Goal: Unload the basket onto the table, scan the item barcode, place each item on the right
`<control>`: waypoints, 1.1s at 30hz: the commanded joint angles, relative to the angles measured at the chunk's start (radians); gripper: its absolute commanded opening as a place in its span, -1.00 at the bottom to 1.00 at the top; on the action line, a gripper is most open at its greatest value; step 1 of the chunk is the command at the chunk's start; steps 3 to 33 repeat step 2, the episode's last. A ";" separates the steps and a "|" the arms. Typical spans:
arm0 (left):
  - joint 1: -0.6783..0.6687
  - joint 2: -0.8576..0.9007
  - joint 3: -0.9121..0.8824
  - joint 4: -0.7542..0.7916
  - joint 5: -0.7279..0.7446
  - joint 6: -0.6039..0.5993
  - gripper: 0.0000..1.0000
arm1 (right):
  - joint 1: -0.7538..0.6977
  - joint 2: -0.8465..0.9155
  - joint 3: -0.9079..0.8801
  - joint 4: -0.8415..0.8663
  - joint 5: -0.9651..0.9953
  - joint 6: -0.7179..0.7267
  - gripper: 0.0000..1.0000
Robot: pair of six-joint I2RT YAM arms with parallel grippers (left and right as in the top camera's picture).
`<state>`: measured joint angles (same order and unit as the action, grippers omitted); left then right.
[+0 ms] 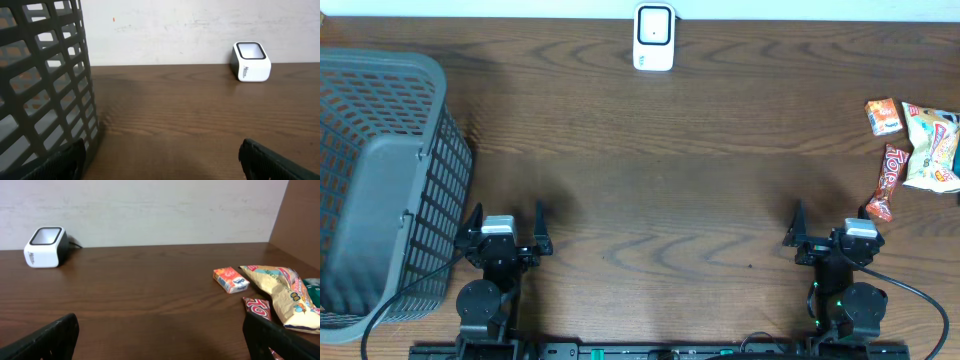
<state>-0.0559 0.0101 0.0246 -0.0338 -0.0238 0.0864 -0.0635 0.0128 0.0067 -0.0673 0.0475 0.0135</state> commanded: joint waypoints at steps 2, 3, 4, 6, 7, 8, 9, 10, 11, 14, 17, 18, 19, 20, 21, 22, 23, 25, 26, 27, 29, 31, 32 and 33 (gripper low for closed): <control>0.000 -0.005 -0.021 -0.039 0.002 0.007 0.96 | -0.007 -0.002 -0.001 -0.004 -0.002 -0.011 0.99; 0.000 -0.005 -0.021 -0.039 0.002 0.007 0.96 | -0.007 -0.002 -0.001 -0.004 -0.002 -0.011 0.99; 0.000 -0.005 -0.021 -0.039 0.002 0.007 0.96 | -0.007 -0.002 -0.001 -0.004 -0.002 -0.011 0.99; 0.000 -0.005 -0.021 -0.039 0.002 0.007 0.96 | -0.007 -0.002 -0.001 -0.004 -0.002 -0.011 0.99; 0.000 -0.005 -0.021 -0.039 0.002 0.007 0.96 | -0.007 -0.002 -0.001 -0.004 -0.002 -0.011 0.99; 0.000 -0.005 -0.021 -0.039 0.002 0.007 0.96 | -0.007 -0.002 -0.001 -0.004 -0.002 -0.011 0.99; 0.000 -0.005 -0.021 -0.039 0.002 0.007 0.96 | -0.007 -0.002 -0.001 -0.004 -0.002 -0.011 0.99; 0.000 -0.005 -0.021 -0.039 0.002 0.007 0.96 | -0.007 -0.002 -0.001 -0.004 -0.002 -0.011 0.99; 0.000 -0.005 -0.021 -0.039 0.002 0.007 0.96 | -0.007 -0.002 -0.001 -0.004 -0.002 -0.011 0.99; 0.000 -0.005 -0.021 -0.039 0.002 0.007 0.96 | -0.007 -0.002 -0.001 -0.004 -0.002 -0.011 0.99; 0.000 -0.005 -0.021 -0.039 0.002 0.007 0.96 | -0.007 -0.002 -0.001 -0.004 -0.002 -0.011 0.99; 0.000 -0.005 -0.021 -0.039 0.002 0.007 0.96 | -0.007 -0.002 -0.001 -0.004 -0.002 -0.011 0.99; 0.000 -0.005 -0.021 -0.039 0.002 0.007 0.96 | -0.007 -0.002 -0.001 -0.004 -0.002 -0.011 0.99; 0.000 -0.005 -0.021 -0.039 0.002 0.007 0.96 | -0.007 -0.002 -0.001 -0.004 -0.002 -0.011 0.99; 0.000 -0.005 -0.021 -0.039 0.002 0.007 0.96 | -0.007 -0.002 -0.001 -0.004 -0.002 -0.011 0.99; 0.000 -0.005 -0.021 -0.039 0.002 0.007 0.96 | -0.007 -0.002 -0.001 -0.004 -0.002 -0.011 0.99; 0.000 -0.005 -0.021 -0.039 0.002 0.007 0.96 | -0.007 -0.002 -0.001 -0.004 -0.002 -0.011 0.99; 0.000 -0.005 -0.021 -0.039 0.002 0.007 0.96 | -0.007 -0.002 -0.001 -0.004 -0.002 -0.011 0.99; 0.000 -0.005 -0.021 -0.039 0.002 0.007 0.96 | -0.007 -0.002 -0.001 -0.004 -0.002 -0.011 0.99; 0.000 -0.005 -0.021 -0.039 0.002 0.007 0.96 | -0.007 -0.002 -0.001 -0.004 -0.002 -0.011 0.99; 0.000 -0.005 -0.021 -0.039 0.002 0.007 0.96 | -0.007 -0.002 -0.001 -0.004 -0.002 -0.011 0.99; 0.000 -0.005 -0.021 -0.039 0.002 0.007 0.96 | -0.007 -0.002 -0.001 -0.004 -0.002 -0.011 0.99; 0.000 -0.005 -0.021 -0.039 0.002 0.007 0.96 | -0.007 -0.002 -0.001 -0.004 -0.002 -0.011 0.99; 0.000 -0.005 -0.021 -0.039 0.002 0.007 0.96 | -0.007 -0.002 -0.001 -0.004 -0.002 -0.011 0.99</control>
